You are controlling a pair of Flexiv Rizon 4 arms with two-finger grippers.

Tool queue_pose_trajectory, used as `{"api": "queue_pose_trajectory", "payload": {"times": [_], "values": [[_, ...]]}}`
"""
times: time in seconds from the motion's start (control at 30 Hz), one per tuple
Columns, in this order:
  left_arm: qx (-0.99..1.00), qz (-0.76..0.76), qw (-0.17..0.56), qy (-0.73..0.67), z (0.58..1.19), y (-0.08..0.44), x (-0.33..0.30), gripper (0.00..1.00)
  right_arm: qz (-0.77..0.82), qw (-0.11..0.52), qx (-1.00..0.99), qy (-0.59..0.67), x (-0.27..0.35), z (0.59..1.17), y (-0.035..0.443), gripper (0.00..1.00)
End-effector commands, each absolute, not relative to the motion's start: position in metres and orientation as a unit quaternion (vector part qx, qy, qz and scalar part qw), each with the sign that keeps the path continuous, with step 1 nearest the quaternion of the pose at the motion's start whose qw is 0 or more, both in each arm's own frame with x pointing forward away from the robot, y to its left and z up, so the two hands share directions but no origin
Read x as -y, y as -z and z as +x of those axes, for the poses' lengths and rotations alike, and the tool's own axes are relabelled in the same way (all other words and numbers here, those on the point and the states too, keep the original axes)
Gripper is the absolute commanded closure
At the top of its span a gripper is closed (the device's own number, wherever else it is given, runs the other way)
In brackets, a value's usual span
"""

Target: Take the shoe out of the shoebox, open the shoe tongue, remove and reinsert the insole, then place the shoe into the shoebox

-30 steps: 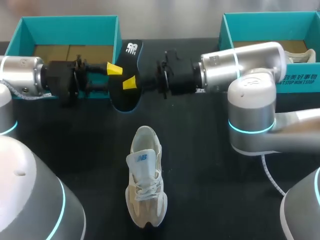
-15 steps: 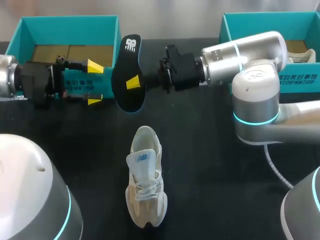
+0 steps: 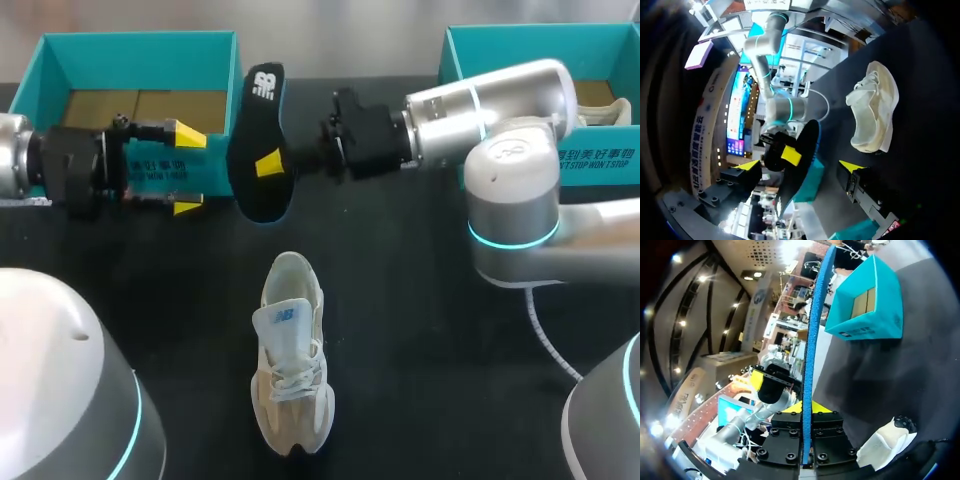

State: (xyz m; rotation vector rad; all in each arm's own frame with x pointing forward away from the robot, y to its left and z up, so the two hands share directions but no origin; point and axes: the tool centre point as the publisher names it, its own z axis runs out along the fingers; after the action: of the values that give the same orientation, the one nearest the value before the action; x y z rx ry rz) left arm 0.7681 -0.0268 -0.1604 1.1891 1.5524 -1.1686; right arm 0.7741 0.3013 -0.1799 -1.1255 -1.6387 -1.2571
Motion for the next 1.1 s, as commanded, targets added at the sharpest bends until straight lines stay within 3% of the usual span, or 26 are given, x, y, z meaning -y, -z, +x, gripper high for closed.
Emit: {"api": "queue_pose_trajectory", "payload": {"times": [0.03, 0.17, 0.37, 0.9, 1.1], "values": [[-0.729, 0.400, 0.360, 0.423, 0.750, 0.156, 0.023, 0.00, -0.451, 0.340, 0.643, 0.516, -0.291, 0.760, 0.180, 1.00], [-0.814, 0.345, 0.276, 0.378, 0.741, 0.162, 0.018, 0.00, -0.443, 0.293, 0.654, 0.538, -0.286, 0.755, 0.184, 1.00], [-0.885, 0.279, 0.230, 0.293, 0.715, 0.172, 0.008, 0.00, -0.419, 0.263, 0.675, 0.547, -0.288, 0.752, 0.197, 1.00], [-0.898, 0.267, 0.243, 0.250, 0.708, 0.174, 0.007, 0.00, -0.411, 0.256, 0.685, 0.544, -0.287, 0.752, 0.203, 1.00], [-0.936, 0.211, 0.163, 0.228, 0.723, 0.209, 0.015, 0.00, -0.414, 0.234, 0.681, 0.557, -0.285, 0.757, 0.223, 1.00]]}}
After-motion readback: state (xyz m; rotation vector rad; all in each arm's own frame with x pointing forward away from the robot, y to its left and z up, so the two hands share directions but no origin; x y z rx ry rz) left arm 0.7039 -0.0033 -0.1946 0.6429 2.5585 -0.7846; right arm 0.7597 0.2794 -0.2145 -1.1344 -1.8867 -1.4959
